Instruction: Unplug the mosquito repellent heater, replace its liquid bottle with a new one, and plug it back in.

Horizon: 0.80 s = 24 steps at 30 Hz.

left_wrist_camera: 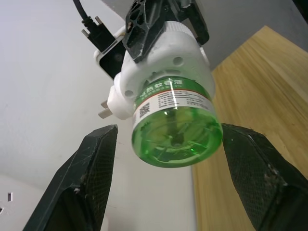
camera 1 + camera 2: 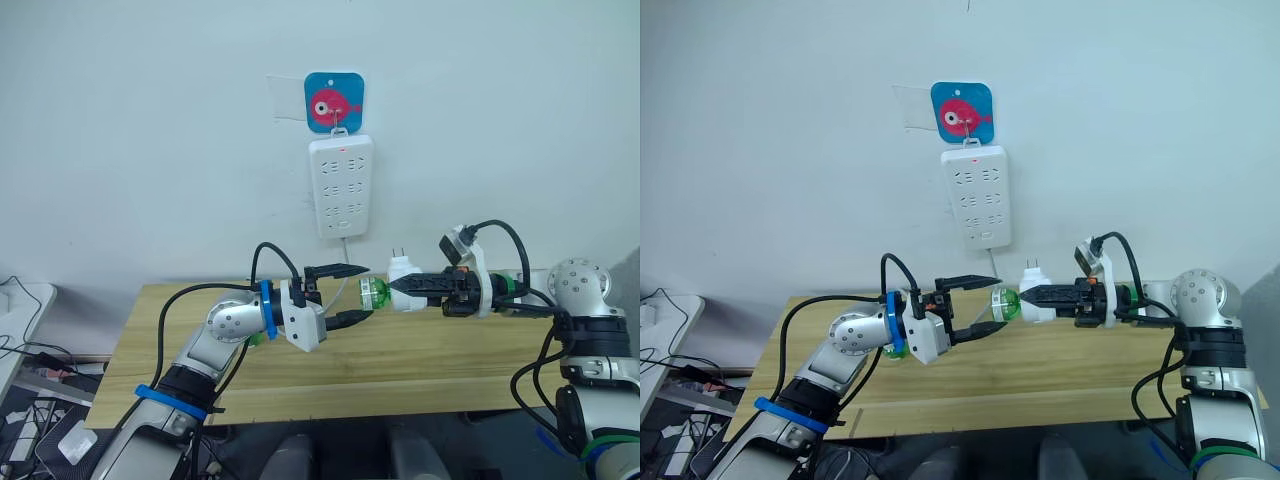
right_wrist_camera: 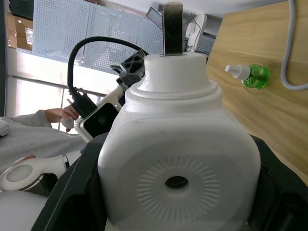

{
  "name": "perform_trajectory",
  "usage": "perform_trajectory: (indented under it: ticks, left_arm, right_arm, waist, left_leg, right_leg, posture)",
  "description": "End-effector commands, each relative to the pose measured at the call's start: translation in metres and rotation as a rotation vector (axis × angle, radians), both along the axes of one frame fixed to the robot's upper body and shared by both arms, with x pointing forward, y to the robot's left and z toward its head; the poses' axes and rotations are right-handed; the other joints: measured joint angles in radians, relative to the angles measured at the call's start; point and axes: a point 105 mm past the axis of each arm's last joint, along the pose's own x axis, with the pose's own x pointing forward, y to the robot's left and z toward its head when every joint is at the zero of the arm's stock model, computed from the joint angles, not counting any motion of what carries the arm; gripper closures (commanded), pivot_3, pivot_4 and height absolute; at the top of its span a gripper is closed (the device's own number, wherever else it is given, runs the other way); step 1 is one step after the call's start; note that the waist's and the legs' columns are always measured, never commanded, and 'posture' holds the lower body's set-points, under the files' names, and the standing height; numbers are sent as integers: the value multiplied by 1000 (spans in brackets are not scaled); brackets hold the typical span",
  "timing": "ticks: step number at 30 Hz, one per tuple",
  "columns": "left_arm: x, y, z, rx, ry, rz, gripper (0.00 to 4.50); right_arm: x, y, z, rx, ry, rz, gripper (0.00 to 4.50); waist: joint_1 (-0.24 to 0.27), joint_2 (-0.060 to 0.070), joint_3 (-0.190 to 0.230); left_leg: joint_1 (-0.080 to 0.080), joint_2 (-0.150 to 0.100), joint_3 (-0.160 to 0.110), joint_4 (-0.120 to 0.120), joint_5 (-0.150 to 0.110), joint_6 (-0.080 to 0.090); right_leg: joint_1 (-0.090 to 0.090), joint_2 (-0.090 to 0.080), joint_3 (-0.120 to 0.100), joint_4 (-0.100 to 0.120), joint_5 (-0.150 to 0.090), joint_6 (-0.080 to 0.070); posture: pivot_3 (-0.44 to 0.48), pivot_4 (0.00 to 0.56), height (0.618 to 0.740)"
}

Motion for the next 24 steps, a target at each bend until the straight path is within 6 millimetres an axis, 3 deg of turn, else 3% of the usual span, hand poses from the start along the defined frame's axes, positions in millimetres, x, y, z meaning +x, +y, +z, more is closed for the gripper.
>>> perform_trajectory:
  ticks: [1,3,8,13,19,24]
  left_arm:
    - [-2,-3,16,-49,-65,-19,945]
    - [-2,-4,15,-45,-64,-27,1125]
    - [-5,-5,15,-47,-40,-45,2249]
    - [-12,-10,19,-105,143,-81,2253]
    - [-10,-15,28,-221,860,-73,2253]
    - [-3,4,20,-338,1674,-124,2253]
  right_arm:
    - [-5,3,14,45,-43,39,1500]
    - [-5,3,14,44,-43,39,1500]
    - [-6,2,13,45,-42,40,1500]
    - [-5,0,13,36,-46,37,1500]
    - [-8,-3,17,20,-77,52,1500]
    - [-12,1,17,-5,-111,81,1500]
  waist:
    - [0,0,0]
    - [0,0,0]
    - [0,0,0]
    - [-1,0,0]
    - [-15,0,0]
    - [-25,-1,2]
  left_leg:
    - [0,0,0,0,0,0]
    - [0,0,0,0,0,0]
    - [0,0,0,0,0,0]
    - [0,0,0,0,0,0]
    - [-1,0,-2,0,0,1]
    - [1,0,-2,1,0,2]
  right_leg:
    - [0,0,0,0,0,0]
    - [0,0,0,0,0,0]
    - [0,0,0,0,0,0]
    - [0,0,0,0,0,0]
    - [0,0,-1,1,0,1]
    - [1,5,-1,6,-3,4]
  posture:
    - [-80,131,740]
    - [-80,131,740]
    - [-82,128,740]
    - [-83,133,740]
    - [-76,142,740]
    - [-78,147,740]
